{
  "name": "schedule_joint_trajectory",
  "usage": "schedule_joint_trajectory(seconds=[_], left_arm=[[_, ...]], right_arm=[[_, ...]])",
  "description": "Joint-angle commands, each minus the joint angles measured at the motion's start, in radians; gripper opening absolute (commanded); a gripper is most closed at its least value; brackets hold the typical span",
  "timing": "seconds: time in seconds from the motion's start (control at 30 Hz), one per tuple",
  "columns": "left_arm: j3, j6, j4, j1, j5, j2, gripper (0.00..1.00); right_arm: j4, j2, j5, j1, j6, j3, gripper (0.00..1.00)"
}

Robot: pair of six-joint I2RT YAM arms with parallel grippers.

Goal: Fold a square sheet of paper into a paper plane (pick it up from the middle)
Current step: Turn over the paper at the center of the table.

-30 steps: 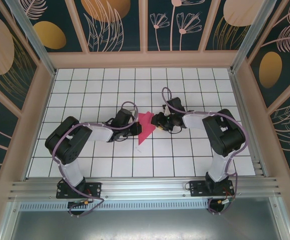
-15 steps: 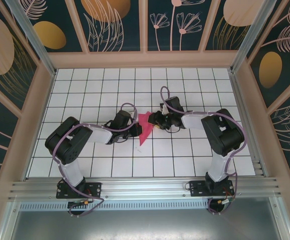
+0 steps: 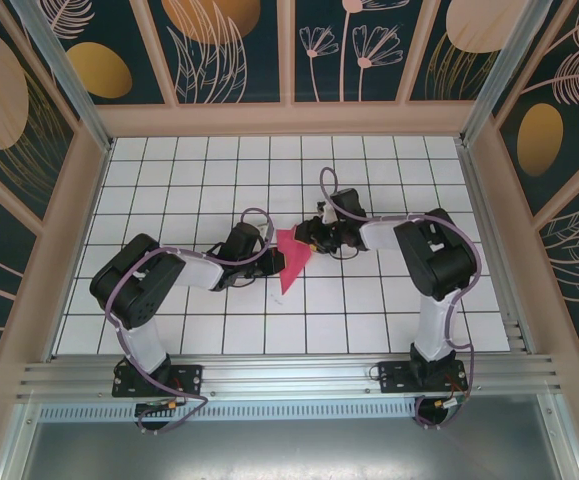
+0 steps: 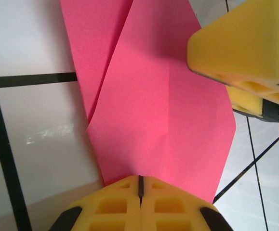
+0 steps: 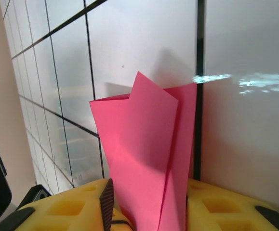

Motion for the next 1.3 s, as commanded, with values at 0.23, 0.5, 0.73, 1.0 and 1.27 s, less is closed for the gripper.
schedule_joint_trajectory(seconds=[0.23, 0.5, 0.73, 1.0, 1.27], left_arm=[[-0.029, -0.024, -0.004, -0.005, 0.039, 0.020, 0.03], [-0.045, -0.039, 0.016, -0.006, 0.039, -0.008, 0.04], [-0.050, -0.051, 0.049, -0.006, 0.051, -0.012, 0.05], [-0.060, -0.060, 0.057, -0.005, 0.054, -0.010, 0.05], [-0.077, -0.065, 0.056, -0.006, 0.032, -0.073, 0.14]], right_arm=[[-0.012, 0.055, -0.110, -0.009, -0.133, 0.073, 0.26], [-0.037, 0.059, -0.157, -0.045, -0.202, 0.072, 0.21], [-0.021, 0.081, -0.218, -0.047, -0.223, 0.086, 0.23], [-0.039, 0.120, -0.256, -0.047, -0.282, 0.104, 0.27], [0.012, 0.108, -0.301, -0.066, -0.252, 0.094, 0.06]])
